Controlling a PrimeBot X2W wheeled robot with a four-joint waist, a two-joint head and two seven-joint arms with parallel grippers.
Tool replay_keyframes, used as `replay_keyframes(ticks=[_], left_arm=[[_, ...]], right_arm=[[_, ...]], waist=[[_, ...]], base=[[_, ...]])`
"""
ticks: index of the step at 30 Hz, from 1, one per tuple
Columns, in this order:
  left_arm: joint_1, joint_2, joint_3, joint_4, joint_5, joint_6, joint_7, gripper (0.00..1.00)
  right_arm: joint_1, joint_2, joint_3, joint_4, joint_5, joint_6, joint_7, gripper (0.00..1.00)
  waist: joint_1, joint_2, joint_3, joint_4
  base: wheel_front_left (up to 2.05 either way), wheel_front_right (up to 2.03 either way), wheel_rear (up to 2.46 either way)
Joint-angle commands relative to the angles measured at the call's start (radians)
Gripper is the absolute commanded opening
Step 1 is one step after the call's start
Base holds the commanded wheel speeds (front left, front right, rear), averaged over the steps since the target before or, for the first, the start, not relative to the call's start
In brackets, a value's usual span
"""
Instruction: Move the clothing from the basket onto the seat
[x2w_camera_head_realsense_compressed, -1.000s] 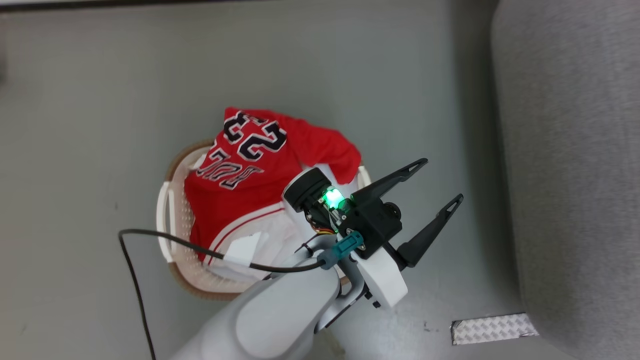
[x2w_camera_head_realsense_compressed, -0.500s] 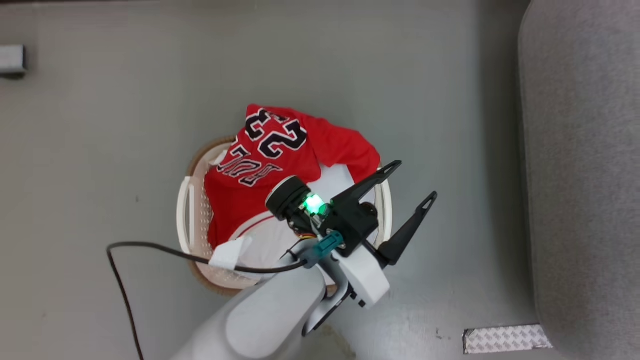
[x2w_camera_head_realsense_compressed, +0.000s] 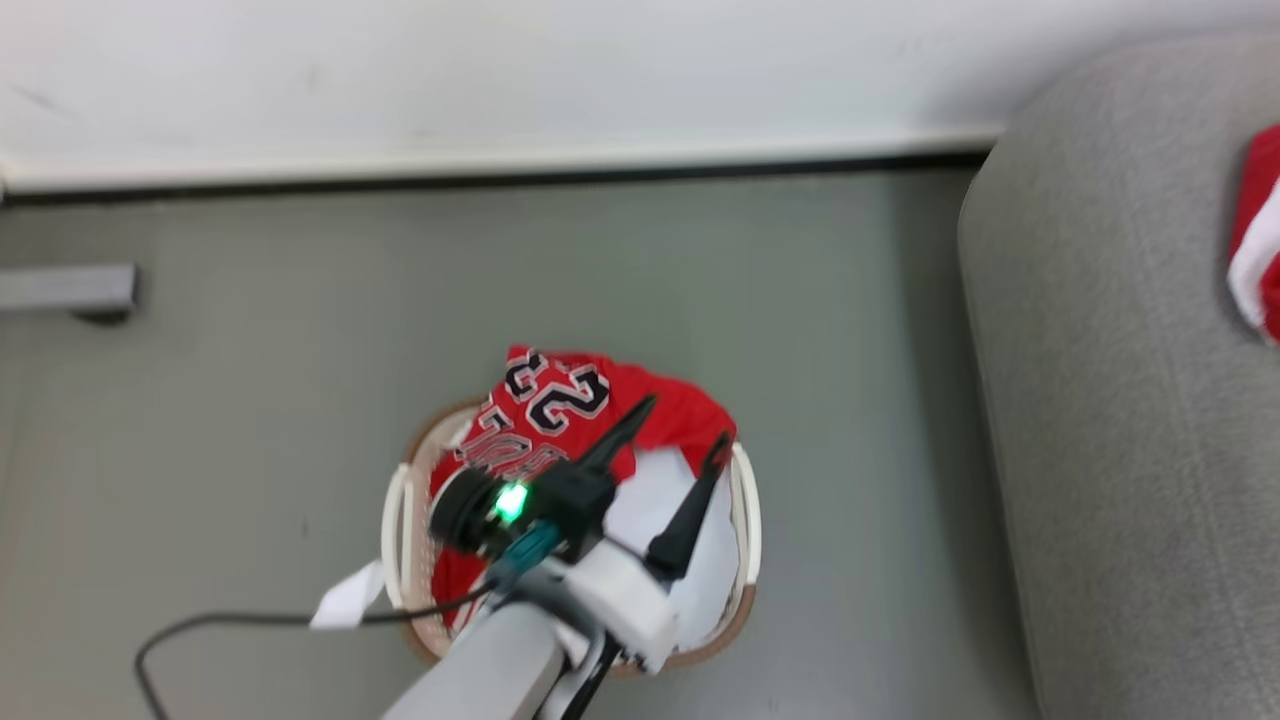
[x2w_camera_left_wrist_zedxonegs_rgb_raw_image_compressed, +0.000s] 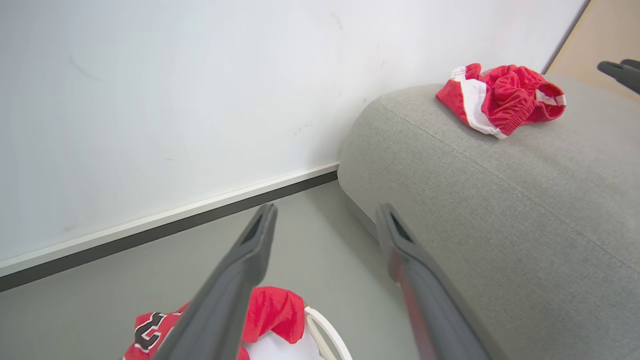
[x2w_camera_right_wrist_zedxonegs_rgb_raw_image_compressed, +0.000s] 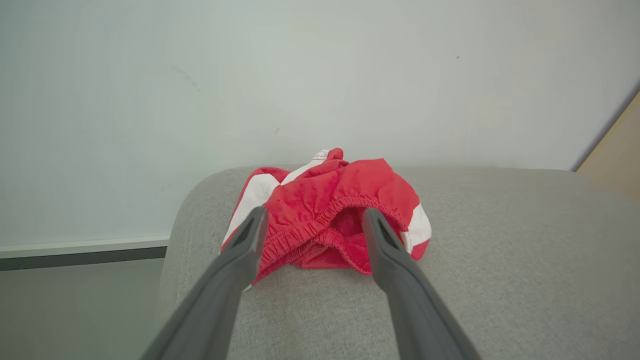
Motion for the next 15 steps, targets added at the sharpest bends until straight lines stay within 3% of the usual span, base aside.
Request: replay_keyframes(ticks=[1, 15], left_arm=[[0.051, 0.012, 0.021, -0.015, -0.021, 0.011, 0.000, 1.00], [0.398, 0.045, 0.276, -0.117, 0.010, 0.061, -0.001, 1.00]], right_arm=[[0.052, 0.023, -0.001, -0.040, -0.004, -0.002, 0.000, 1.00], [0.370, 0.217, 0.057, -0.281, -0.100, -0.002, 0.001, 1.00]], waist=[[0.0002, 0.0000, -0.087, 0.006], [0.0002, 0.0000, -0.344, 0.066]], base=[[0.00, 0.00, 0.00], [0.00, 0.00, 0.00]])
